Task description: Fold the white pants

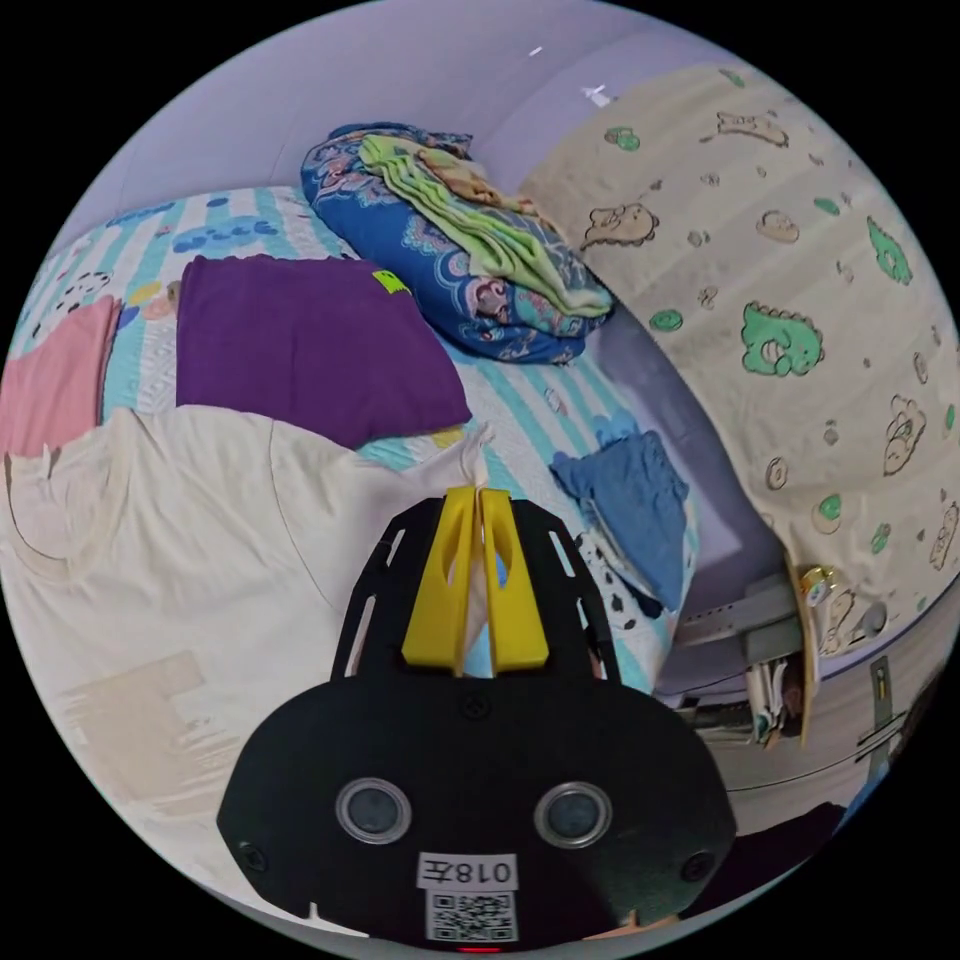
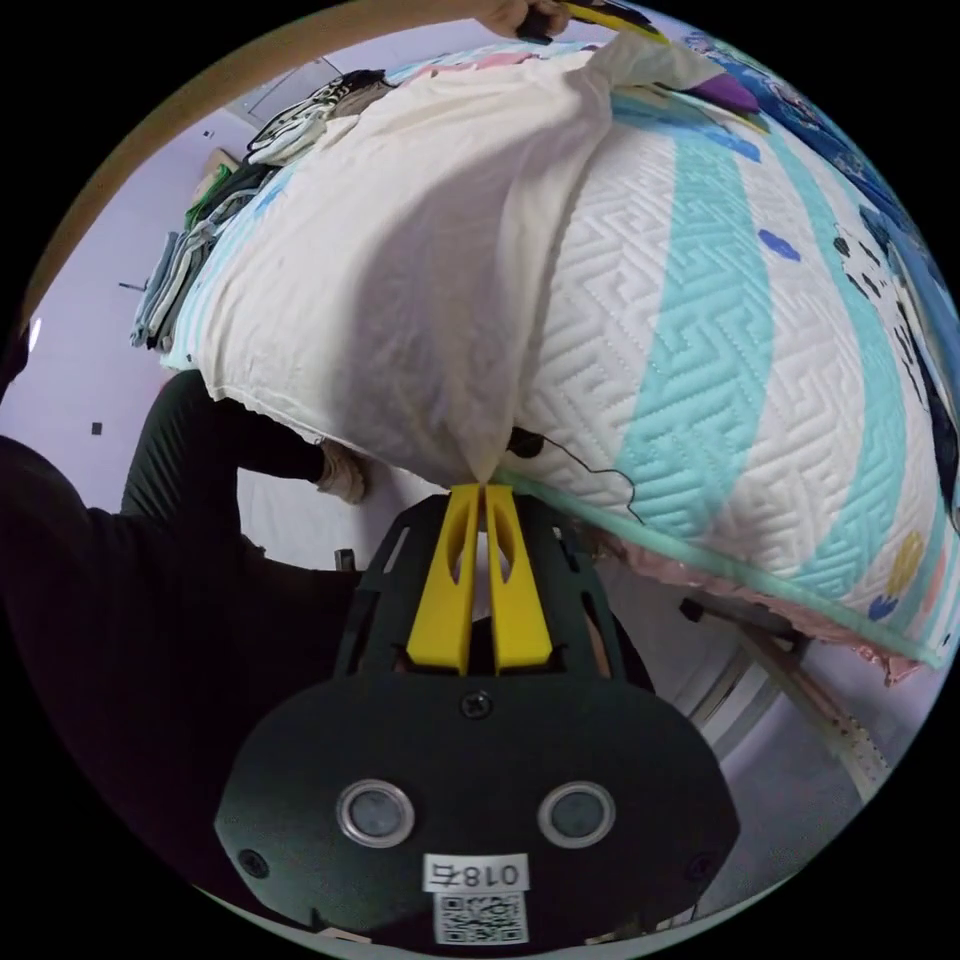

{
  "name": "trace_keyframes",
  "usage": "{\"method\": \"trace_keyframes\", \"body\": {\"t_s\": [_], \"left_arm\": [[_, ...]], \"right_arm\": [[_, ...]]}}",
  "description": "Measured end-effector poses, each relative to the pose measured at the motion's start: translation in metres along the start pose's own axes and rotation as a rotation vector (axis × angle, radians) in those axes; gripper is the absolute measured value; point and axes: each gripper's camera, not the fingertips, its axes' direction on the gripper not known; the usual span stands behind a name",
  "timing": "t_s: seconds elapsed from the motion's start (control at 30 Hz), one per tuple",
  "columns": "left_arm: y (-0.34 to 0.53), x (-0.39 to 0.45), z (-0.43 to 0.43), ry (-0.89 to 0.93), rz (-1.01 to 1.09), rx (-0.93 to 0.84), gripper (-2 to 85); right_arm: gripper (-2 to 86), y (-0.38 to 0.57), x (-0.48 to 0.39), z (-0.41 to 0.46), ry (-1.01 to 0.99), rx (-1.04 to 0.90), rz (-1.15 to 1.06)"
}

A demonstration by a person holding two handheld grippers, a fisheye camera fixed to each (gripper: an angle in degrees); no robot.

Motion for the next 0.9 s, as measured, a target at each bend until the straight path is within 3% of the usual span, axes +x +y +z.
{"method": "trace_keyframes", "body": {"t_s": [0.27,0.4,0.6,0.9], "left_arm": [[0.043,-0.089,-0.079,0.261,-0.078,0.223,-0.9],[0.083,-0.160,-0.146,0.341,-0.104,0.377,-0.9],[0.184,-0.295,-0.212,0.358,-0.285,0.547,-0.9],[0.269,-0.393,-0.211,0.367,-0.447,0.561,-0.7]], "right_arm": [[-0.6,0.029,-0.007,-0.024,-0.078,0.147,-0.053],[-0.4,0.025,-0.046,-0.045,-0.159,0.226,-0.255],[-0.3,-0.015,-0.101,0.007,-0.187,0.101,-0.467],[0.3,-0.037,-0.085,0.074,-0.305,0.033,-0.421]]}}
